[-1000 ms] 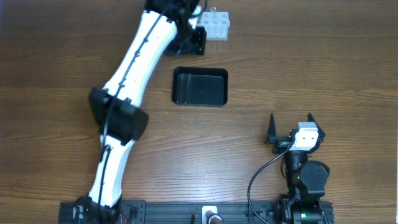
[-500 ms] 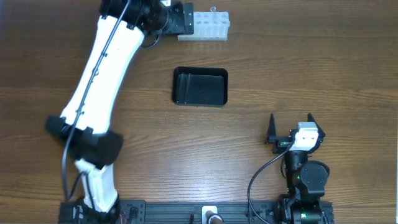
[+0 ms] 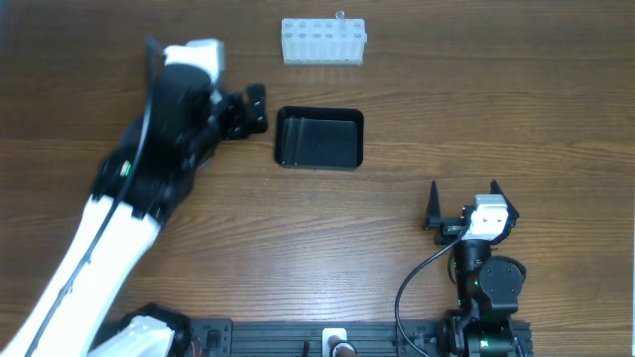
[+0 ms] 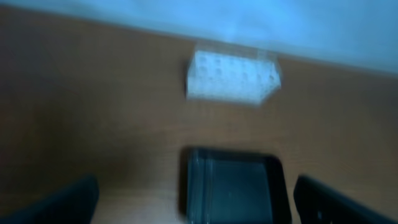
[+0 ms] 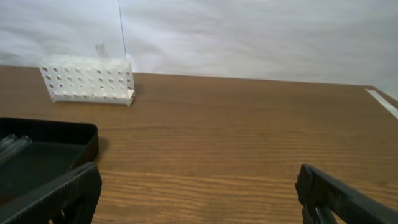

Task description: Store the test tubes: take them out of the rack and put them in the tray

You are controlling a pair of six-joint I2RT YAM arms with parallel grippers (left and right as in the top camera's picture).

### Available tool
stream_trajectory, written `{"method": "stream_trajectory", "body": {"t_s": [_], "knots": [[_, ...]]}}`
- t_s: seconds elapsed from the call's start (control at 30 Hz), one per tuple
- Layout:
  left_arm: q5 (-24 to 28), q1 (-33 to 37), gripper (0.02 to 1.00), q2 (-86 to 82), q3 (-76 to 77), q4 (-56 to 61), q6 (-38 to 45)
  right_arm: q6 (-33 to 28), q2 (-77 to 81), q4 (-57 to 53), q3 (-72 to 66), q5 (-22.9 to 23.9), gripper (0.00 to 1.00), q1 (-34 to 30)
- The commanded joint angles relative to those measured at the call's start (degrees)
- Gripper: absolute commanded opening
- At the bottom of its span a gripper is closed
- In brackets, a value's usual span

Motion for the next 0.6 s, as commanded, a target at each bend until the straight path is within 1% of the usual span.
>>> {"method": "stream_trajectory", "body": {"t_s": [0.03,0.13,0.33,0.47,0.6], "knots": [[2.99,5.99,0.996,-14.88,-19.58,16.79,-0.13,0.57,-0.39,-0.02,-0.5,-0.46,0.993,-0.42],[4.59,9.77,0.996,-22.4,-28.98,25.51,-0.09,0.57,-0.39,-0.02,-0.5,-0.46,0.993,-0.42],[5.31,17.51,0.998,-36.24,-44.46,38.45,0.13,0.57,-0.39,-0.02,-0.5,-0.46,0.993,-0.42],[7.74,22.88,0.996,-45.24,-54.23,47.52,0.28,0.57,-0.39,-0.02,-0.5,-0.46,0.991,-0.42],[10.32,26.84,0.998,-53.86,-61.13,51.15,0.28,0.57,-0.39,-0.02,-0.5,-0.46,0.991,-0.42]]}}
